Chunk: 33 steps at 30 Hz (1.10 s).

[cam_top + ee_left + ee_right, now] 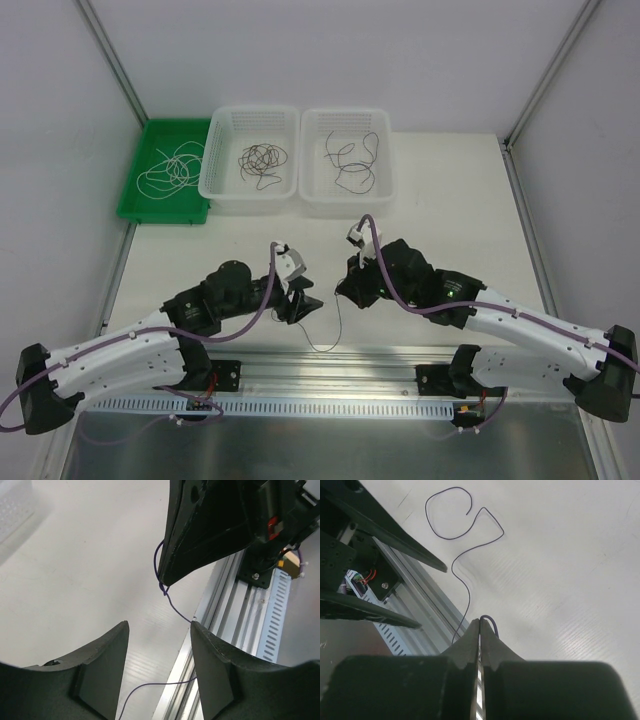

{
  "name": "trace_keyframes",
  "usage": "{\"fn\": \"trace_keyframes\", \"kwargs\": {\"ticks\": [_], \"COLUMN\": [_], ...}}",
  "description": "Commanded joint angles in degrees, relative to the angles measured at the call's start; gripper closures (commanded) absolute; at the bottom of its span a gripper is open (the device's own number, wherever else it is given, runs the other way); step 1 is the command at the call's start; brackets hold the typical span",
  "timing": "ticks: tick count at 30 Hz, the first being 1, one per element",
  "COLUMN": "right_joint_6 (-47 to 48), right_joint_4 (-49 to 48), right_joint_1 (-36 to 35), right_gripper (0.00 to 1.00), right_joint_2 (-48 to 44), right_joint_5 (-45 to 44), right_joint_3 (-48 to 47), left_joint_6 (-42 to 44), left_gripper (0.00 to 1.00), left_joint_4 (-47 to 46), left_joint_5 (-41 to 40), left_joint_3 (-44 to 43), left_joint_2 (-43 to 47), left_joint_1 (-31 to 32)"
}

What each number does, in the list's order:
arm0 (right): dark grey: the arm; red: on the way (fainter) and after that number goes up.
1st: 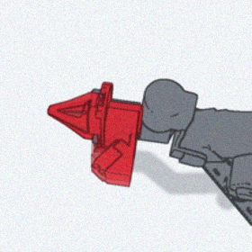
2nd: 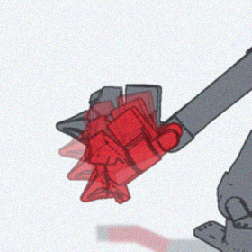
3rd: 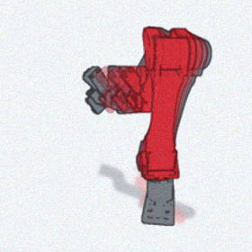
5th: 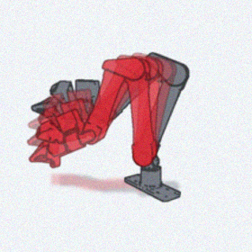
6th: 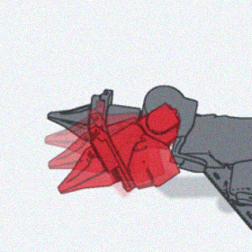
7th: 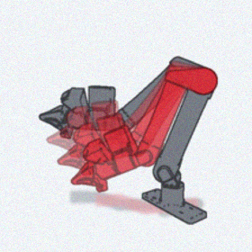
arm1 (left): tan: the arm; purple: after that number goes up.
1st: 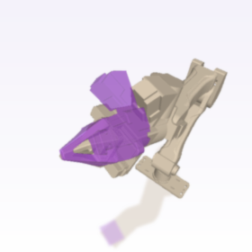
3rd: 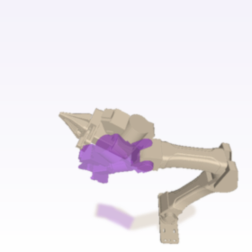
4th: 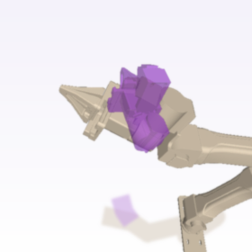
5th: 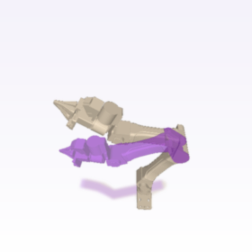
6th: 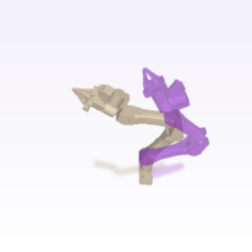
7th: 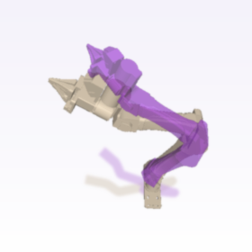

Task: Untangle the cables
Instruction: Untie the cable.

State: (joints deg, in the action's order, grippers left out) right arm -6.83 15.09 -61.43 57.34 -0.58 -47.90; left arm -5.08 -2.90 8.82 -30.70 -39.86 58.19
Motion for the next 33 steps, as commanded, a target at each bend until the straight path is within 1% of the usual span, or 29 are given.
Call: {"fn": "trace_keyframes", "kwargs": {"ticks": [1, 4, 10, 11, 12, 17, 26, 31, 32, 33], "right_joint_6": [-1.3, -1.3, -1.7, -1.8, -1.9, -2.2, -2.6, -2.9, -2.9, -2.9], "right_joint_4": [0.7, 0.5, -0.4, -0.6, -0.8, -1.6, -2.3, -3.1, -3.1, -3.2], "right_joint_1": [0.1, 0.1, 0.1, 0.1, 0.0, 0.1, 0.0, 0.0, 0.1, 0.1], "right_gripper": [0.99, 0.99, 0.99, 0.99, 0.99, 0.99, 0.99, 0.99, 0.99, 0.99], "right_joint_2": [-0.2, -0.2, 0.2, 0.5, 0.5, 0.7, 0.1, -0.3, -0.4, -0.6], "right_joint_5": [-0.6, 0.1, 0.1, 2.0, 2.0, 3.1, 3.9, 4.2, 3.9, 3.8], "right_joint_3": [-2.7, -3.0, -2.7, -2.7, -2.6, -2.6, -2.7, -2.4, -2.2, -2.2], "left_joint_6": [3.4, 4.1, 4.6, 4.6, 4.5, 4.1, 3.7, 3.2, 3.2, 3.1], "left_gripper": [0.47, 0.48, 0.53, 0.54, 0.55, 0.56, 0.63, 0.79, 0.87, 0.92], "left_joint_4": [-3.1, -5.8, -11.8, -12.2, -12.9, -14.3, -15.5, -15.7, -15.8, -16.0], "left_joint_5": [-0.2, 0.1, 3.1, 3.4, 3.7, 4.4, 5.6, 6.5, 6.6, 6.6], "left_joint_3": [-1.6, -2.1, -1.9, -1.9, -1.9, -1.9, -2.2, -1.9, -1.9, -1.7], "left_joint_2": [-4.7, -7.5, -9.6, -9.8, -10.1, -11.9, -14.1, -14.5, -14.5, -14.4], "left_joint_1": [0.7, 0.8, 1.0, 1.0, 1.0, 1.1, 1.1, 1.1, 1.1, 1.1]}}
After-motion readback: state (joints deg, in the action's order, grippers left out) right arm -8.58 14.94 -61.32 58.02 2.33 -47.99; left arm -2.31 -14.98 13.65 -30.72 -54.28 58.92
